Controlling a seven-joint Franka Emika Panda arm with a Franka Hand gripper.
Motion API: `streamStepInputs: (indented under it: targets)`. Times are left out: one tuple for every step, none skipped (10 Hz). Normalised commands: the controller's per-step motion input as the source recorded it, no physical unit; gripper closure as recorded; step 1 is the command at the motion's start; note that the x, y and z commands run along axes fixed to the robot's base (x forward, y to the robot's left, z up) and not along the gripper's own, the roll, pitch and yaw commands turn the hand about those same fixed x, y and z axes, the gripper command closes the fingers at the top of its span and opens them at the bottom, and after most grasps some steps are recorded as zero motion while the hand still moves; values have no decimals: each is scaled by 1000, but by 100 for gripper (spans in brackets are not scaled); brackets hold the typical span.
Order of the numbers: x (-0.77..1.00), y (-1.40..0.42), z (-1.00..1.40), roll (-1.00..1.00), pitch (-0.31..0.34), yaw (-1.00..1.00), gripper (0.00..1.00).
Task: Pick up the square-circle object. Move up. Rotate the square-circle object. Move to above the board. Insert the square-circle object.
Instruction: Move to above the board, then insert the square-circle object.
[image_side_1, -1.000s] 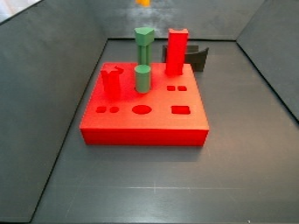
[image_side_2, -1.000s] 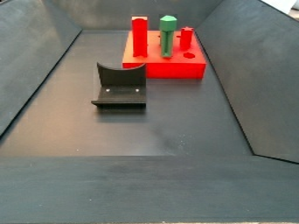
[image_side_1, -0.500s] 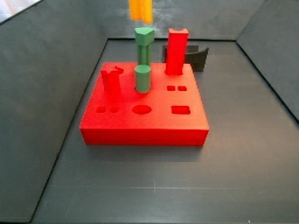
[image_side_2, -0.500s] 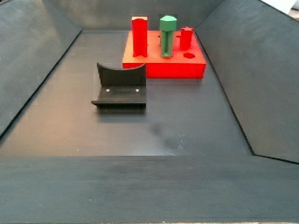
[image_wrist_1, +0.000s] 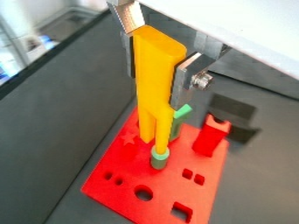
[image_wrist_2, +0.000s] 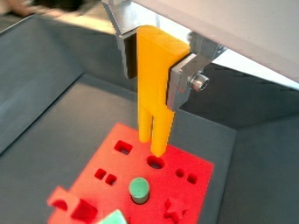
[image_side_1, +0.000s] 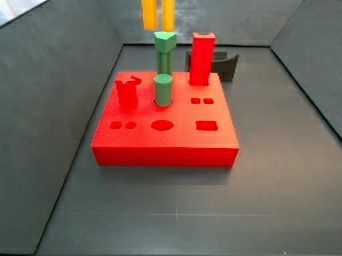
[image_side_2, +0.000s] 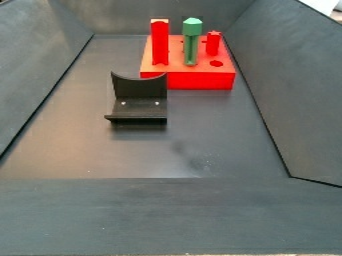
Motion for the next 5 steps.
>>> streamStepInputs:
  targets:
    - [67,-52,18,66,258,1000,100]
    - [70,-45,17,70,252,854,100]
    - [66,-38,21,68,203,519,100]
    - [65,-34,23,66,171,382,100]
    - [-71,-243,-426,-14,-51,251,100]
